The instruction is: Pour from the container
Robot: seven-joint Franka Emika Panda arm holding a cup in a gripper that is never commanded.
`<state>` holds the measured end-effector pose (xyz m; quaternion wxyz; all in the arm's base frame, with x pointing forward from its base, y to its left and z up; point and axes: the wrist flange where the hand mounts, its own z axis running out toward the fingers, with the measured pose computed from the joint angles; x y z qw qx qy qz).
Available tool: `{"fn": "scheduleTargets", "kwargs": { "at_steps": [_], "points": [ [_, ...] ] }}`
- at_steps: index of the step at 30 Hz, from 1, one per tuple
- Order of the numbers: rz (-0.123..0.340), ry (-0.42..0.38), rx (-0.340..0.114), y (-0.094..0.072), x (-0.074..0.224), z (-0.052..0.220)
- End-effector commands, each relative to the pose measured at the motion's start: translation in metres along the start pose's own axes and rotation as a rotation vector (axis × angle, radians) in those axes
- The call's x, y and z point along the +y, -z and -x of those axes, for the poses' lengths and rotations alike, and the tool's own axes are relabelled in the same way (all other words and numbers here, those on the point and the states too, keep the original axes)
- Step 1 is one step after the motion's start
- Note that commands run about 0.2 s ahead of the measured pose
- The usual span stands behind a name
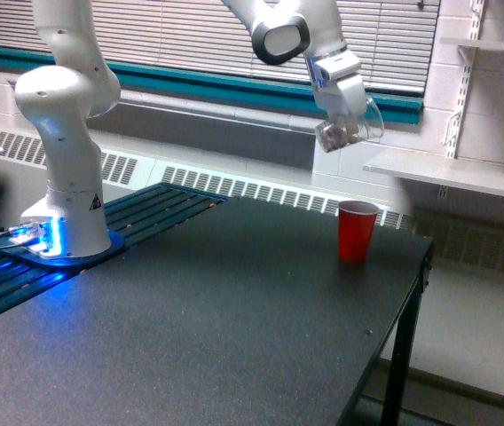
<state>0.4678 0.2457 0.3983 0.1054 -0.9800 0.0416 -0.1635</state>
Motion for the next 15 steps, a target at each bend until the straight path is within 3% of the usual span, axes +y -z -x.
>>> {"fn": "scheduleTargets", "kwargs": {
  "at_steps": [1,15],
  "points": [
    [0.003,0.035,-0.05,-0.016,-0.005,0.007],
    [0.0,0.032,-0.149,-0.05,-0.01,0.017]
  ]
}}
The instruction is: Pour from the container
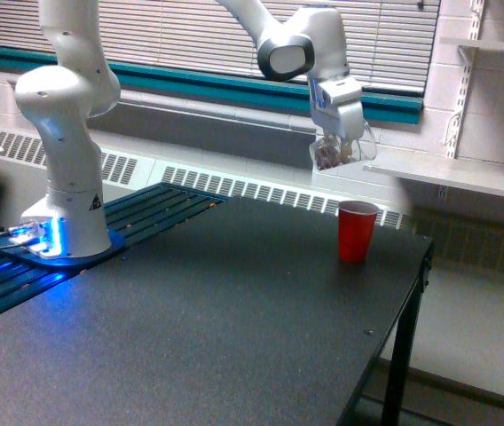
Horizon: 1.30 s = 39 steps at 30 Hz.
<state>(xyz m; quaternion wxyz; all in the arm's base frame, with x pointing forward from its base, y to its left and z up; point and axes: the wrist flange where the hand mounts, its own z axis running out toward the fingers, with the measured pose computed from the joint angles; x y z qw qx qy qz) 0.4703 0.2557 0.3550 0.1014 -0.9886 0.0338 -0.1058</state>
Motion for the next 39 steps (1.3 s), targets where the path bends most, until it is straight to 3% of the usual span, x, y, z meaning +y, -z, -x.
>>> {"fn": "scheduleTargets", "kwargs": {
  "at_steps": [1,13,22,39],
  "points": [
    [-0.011,0.027,-0.038,-0.009,-0.011,0.004],
    [0.015,0.041,-0.12,-0.029,-0.01,0.017],
    [0.061,0.057,-0.174,-0.04,0.0,0.02],
    [0.129,0.088,-0.201,-0.054,0.007,-0.003]
  ]
}}
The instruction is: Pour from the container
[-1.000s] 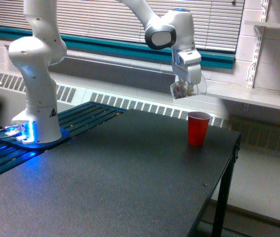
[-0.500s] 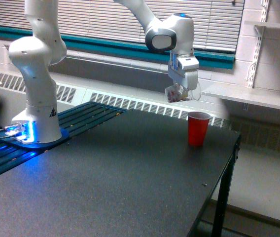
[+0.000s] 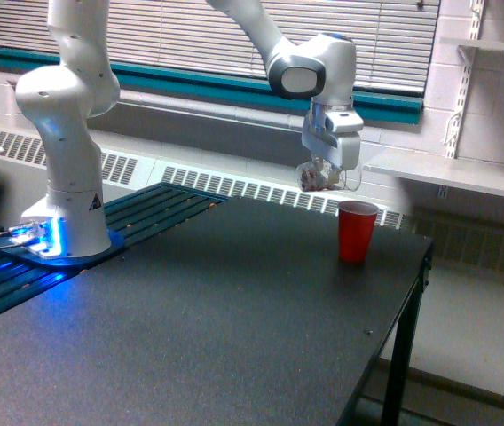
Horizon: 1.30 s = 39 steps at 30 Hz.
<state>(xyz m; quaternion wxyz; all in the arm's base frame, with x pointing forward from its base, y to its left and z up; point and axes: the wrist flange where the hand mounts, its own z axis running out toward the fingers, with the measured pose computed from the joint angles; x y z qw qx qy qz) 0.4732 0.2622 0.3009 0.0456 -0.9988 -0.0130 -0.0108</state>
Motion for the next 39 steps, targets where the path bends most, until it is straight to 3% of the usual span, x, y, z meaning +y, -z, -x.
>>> {"fn": "scheduleTargets", "kwargs": {
  "at_steps": [1,15,28,39],
  "points": [
    [0.023,0.004,-0.008,0.001,0.003,-0.012],
    [0.086,0.062,-0.051,0.008,0.007,-0.02],
    [0.12,0.09,-0.105,0.014,0.011,-0.016],
    [0.141,0.101,-0.125,0.013,0.016,-0.019]
  ]
}}
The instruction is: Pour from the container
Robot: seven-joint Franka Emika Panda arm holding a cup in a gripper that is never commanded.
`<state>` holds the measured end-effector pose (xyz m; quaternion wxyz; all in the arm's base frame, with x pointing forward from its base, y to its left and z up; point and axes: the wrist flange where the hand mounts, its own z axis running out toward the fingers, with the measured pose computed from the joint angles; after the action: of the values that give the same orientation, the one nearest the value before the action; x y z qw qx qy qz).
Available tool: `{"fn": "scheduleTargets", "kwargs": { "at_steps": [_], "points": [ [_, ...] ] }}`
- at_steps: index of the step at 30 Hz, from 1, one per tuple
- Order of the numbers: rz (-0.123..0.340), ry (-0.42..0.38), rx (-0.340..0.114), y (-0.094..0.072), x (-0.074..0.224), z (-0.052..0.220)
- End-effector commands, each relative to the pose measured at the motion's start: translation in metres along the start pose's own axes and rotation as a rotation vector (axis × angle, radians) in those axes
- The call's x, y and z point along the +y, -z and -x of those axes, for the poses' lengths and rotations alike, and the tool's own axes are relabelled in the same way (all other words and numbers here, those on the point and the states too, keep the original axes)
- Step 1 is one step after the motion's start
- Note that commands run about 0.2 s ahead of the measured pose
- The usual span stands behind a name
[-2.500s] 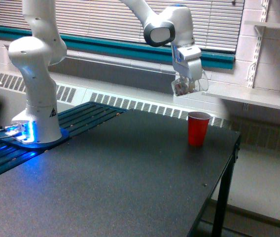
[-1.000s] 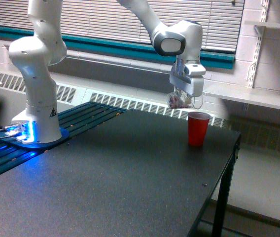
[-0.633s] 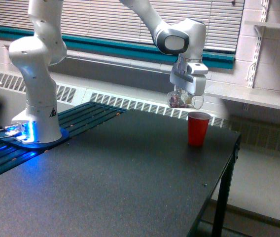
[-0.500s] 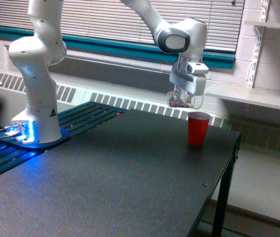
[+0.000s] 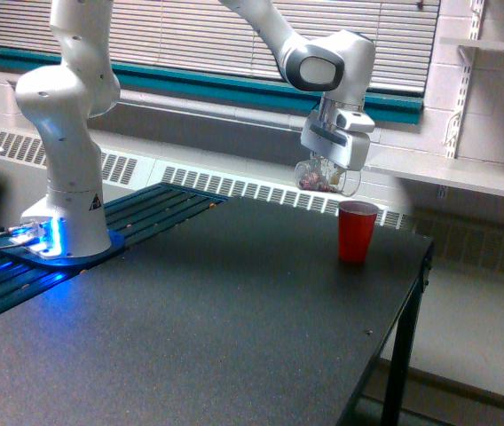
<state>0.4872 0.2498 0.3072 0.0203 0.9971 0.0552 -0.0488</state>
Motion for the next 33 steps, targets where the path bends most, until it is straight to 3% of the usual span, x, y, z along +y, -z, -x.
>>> {"fn": "scheduleTargets", "kwargs": {
  "at_steps": [1,33],
  "points": [
    [0.014,0.022,-0.001,0.006,0.005,-0.005],
    [0.054,0.072,-0.101,-0.007,0.001,-0.023]
  ]
}}
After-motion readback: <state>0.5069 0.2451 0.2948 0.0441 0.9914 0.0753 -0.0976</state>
